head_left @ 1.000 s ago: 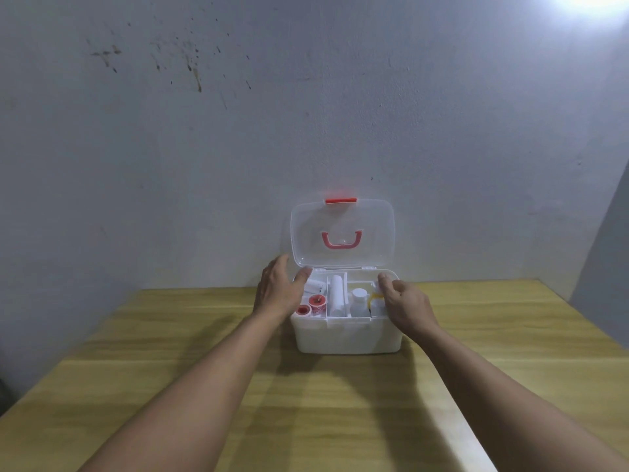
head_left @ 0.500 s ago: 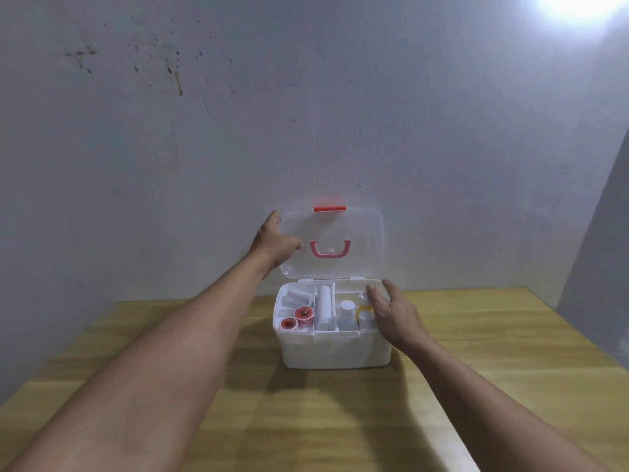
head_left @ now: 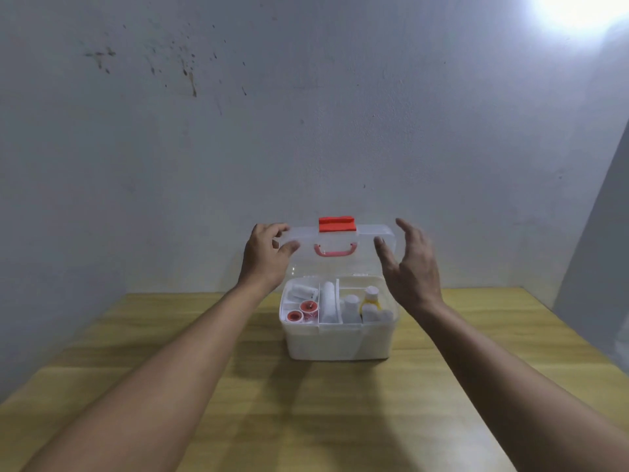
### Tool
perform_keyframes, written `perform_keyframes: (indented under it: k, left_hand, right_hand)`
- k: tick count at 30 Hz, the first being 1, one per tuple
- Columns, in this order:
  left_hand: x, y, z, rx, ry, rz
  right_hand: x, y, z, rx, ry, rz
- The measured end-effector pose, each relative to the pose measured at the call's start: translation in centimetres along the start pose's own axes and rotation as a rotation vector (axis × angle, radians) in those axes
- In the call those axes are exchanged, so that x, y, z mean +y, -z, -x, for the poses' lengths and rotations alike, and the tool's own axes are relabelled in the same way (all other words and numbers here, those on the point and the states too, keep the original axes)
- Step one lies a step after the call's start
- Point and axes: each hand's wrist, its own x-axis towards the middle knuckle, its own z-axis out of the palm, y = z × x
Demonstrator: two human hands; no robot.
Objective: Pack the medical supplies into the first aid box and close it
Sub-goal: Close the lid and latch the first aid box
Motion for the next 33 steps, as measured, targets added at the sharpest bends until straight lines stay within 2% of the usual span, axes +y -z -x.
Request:
perform_keyframes:
  k: [6, 10, 15, 21, 33]
  left_hand:
    - [-0.5, 0.8, 3.5, -0.057, 0.000, 0.008]
    - [-1.2, 1.0, 5.7, -0.113, -0.002, 0.004]
    - [-2.3, 0.7, 7.9, -0.179, -0.047, -0.084]
    - [-2.7, 0.4, 9.5, -0.161, -0.110, -0.199]
    - [-1.2, 0.3, 9.0, -0.155, 0.061, -0.209]
  right_hand:
    - [-0.2, 0.7, 0.7, -0.234, 0.030, 0.024]
    - [0.8, 1.0, 3.0, -0.235, 0.052, -0.022]
    - [1.8, 1.2, 5.4, -0.272, 0.047, 0.034]
    - [2.3, 1.0, 6.7, -0.323, 0.051, 0.096]
    - [0.7, -1.0, 6.3, -0.302, -0.086, -0.095]
